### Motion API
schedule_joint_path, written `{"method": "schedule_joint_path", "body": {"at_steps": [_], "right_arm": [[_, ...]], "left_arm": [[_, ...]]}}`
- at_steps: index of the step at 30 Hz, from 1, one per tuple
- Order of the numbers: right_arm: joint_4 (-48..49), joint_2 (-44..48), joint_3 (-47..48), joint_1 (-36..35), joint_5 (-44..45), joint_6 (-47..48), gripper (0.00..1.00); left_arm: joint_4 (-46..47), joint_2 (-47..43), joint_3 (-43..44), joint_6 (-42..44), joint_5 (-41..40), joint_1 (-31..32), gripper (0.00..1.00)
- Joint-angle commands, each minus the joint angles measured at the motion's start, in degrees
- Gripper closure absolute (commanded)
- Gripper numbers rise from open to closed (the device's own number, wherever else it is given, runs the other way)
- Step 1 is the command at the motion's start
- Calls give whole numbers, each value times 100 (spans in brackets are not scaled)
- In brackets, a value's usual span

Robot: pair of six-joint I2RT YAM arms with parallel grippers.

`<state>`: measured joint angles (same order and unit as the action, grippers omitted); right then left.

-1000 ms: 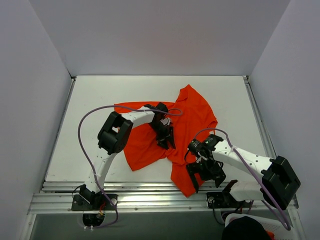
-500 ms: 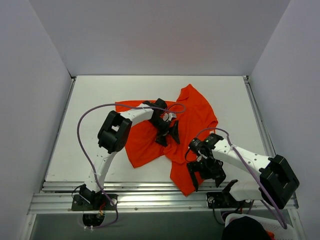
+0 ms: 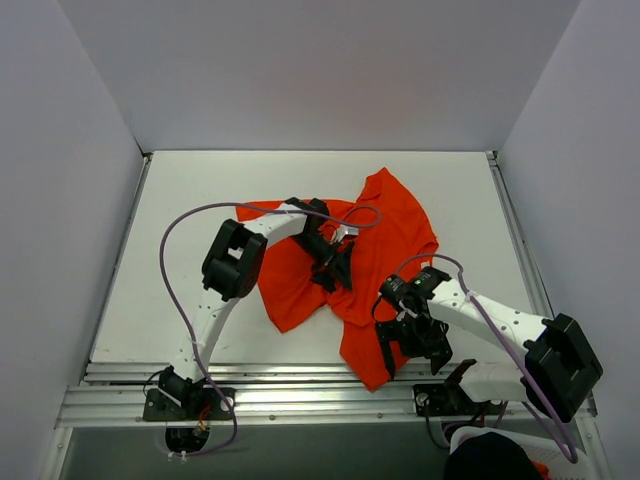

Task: Fold and stack the t-shirts
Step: Flatten the tshirt out

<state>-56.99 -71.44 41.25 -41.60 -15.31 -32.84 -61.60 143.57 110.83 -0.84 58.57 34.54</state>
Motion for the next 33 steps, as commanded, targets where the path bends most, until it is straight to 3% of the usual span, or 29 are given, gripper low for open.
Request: {"method": "schedule_joint_path", "body": {"at_steps": [1, 4, 7, 9, 10, 11, 13, 17, 22, 33], "right_arm": [[-400, 130, 84, 30, 151, -187, 0], [-427, 165, 111, 30, 169, -266, 0], [-436, 209, 120, 21, 169, -354, 0], [-453, 244, 128, 12, 169, -398, 0], [-453, 253, 137, 3, 160, -416, 0], [-462, 271, 137, -5, 160, -468, 0], [-488, 323, 155, -49, 169, -530, 0], [-497, 376, 146, -120, 151, -653, 0], [-453, 333, 137, -129, 99, -680, 0], [-506, 183, 111, -120, 151, -557, 0]], "left_arm": [[758, 1094, -300, 1543, -1629, -167, 6], [-154, 1515, 482, 1990, -1261, -194, 6], [-912, 1999, 1203, 2631, -358, -299, 6], [-1395, 2420, 1563, 3368, 522, -378, 6], [-2138, 2578, 2052, 3754, 733, -465, 6], [-2632, 2971, 2362, 4750, 1022, -518, 6], [-3321, 3230, 2934, 5321, 964, -589, 6], [-2850, 2923, 2341, 5699, 1016, -615, 6], [-2708, 2861, 2206, 6095, 1052, -642, 6], [-2649, 2817, 2015, 8503, 1007, -721, 6]]}}
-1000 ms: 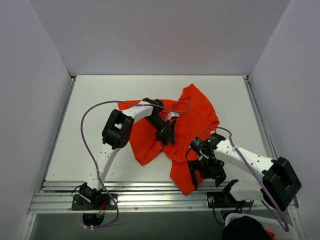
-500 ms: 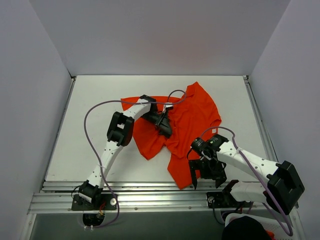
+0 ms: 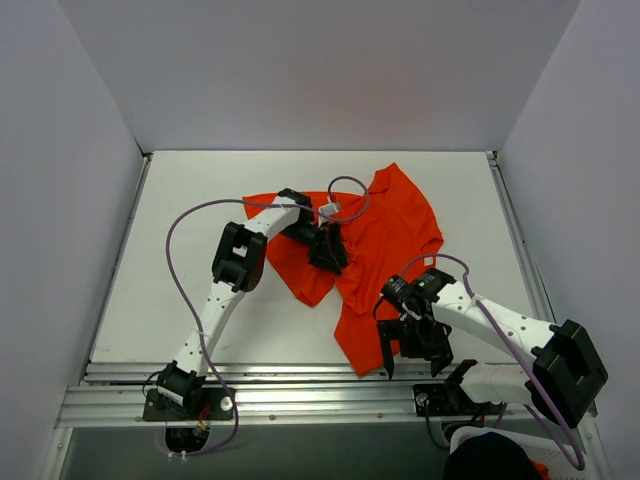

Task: Fold and stack the t-shirts
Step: Flatten the tshirt out

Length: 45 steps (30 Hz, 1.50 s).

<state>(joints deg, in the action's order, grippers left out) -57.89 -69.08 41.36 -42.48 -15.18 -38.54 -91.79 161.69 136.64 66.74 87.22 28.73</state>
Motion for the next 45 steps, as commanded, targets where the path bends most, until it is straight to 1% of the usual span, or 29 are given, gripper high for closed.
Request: {"method": "schedule_joint_path", "body": {"at_steps": [1, 2, 3, 4, 6, 18, 26, 35, 39, 43, 45], "right_arm": [[-408, -44, 91, -41, 121, 14, 0], [-390, -44, 82, -50, 112, -4, 0], [-372, -27, 56, -50, 103, -30, 0], [-372, -18, 39, -41, 59, -56, 0], [-337, -44, 3, -50, 50, -74, 0], [-100, -202, -50, -24, -29, -22, 0], [22, -220, -111, 187, -81, 101, 0], [322, -27, -506, 187, -309, -4, 0], [375, 184, -717, 503, -345, 110, 0], [401, 26, -665, 556, -152, 224, 0], [462, 9, -726, 697, -187, 286, 0]], "left_arm": [[572, 936, -760, 1737, -1779, -148, 6], [827, 735, -988, 1720, -1674, -166, 6], [1334, 637, -1208, 1711, -1473, -183, 6], [1522, 488, -1549, 1685, -1384, -210, 6], [1978, 373, -1806, 1649, -1208, -227, 6], [3052, 65, -2536, 1438, -803, -228, 6], [3132, 38, -2590, 1421, -777, -228, 6], [3141, 47, -2590, 1412, -777, -236, 6], [3149, 30, -2598, 1412, -768, -236, 6], [3158, 30, -2607, 1412, -768, -236, 6], [3167, 38, -2607, 1412, -768, -236, 6]]}}
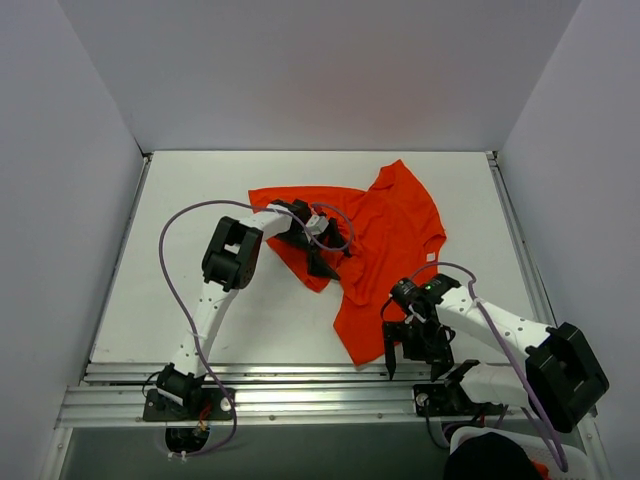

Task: Fold and stack the t-shirts
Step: Flatten the tshirt out

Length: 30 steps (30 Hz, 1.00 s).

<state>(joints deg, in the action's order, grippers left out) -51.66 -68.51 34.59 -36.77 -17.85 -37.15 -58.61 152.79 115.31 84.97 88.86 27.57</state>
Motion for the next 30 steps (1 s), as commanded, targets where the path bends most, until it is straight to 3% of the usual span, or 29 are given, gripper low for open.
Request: {"method": "schedule_joint_path", "body": {"at_steps": [1, 20, 30], "right_arm": [[-91, -48, -66, 144, 71, 198, 0], [-20, -944, 22, 109, 176, 709, 0], [-90, -910, 83, -23, 194, 709, 0]], "left_arm": [[-151, 919, -474, -411, -932, -121, 6], [-63, 902, -527, -429, -905, -121, 6], [-54, 901, -535, -437, -897, -121, 6]]}}
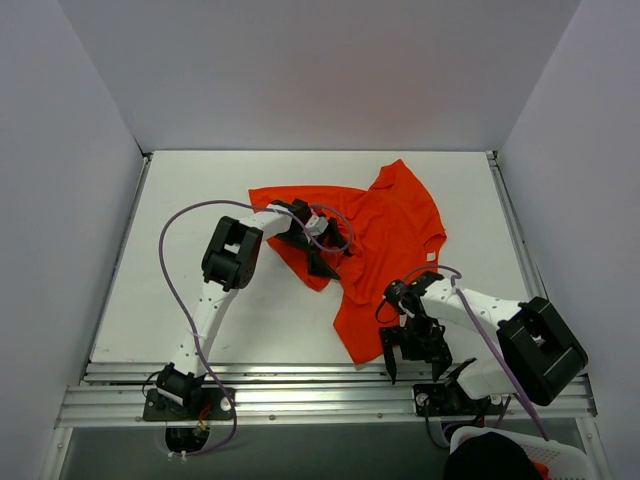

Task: Fold and stack the t-shirts
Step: Flatten the tshirt out

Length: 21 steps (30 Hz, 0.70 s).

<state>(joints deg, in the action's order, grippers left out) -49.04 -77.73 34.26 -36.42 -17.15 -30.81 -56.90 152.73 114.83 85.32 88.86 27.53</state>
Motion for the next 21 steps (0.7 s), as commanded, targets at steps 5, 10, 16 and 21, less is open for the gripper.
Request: {"method": "schedule_joint_path", "body": {"at_steps": [5, 10, 16, 21], "right_arm": [[-466, -189, 177, -189, 194, 5, 0], [-546, -383, 204, -339, 238, -66, 0], [-782, -444, 335, -330, 273, -101, 0], [-907, -392, 433, -172, 282, 83, 0]], "left_arm": [[-216, 899, -487, -472, -897, -116, 6], [-207, 899, -496, -472, -888, -116, 6], [-189, 899, -496, -472, -888, -125, 6], [-181, 899, -496, -481, -888, -116, 6]]}}
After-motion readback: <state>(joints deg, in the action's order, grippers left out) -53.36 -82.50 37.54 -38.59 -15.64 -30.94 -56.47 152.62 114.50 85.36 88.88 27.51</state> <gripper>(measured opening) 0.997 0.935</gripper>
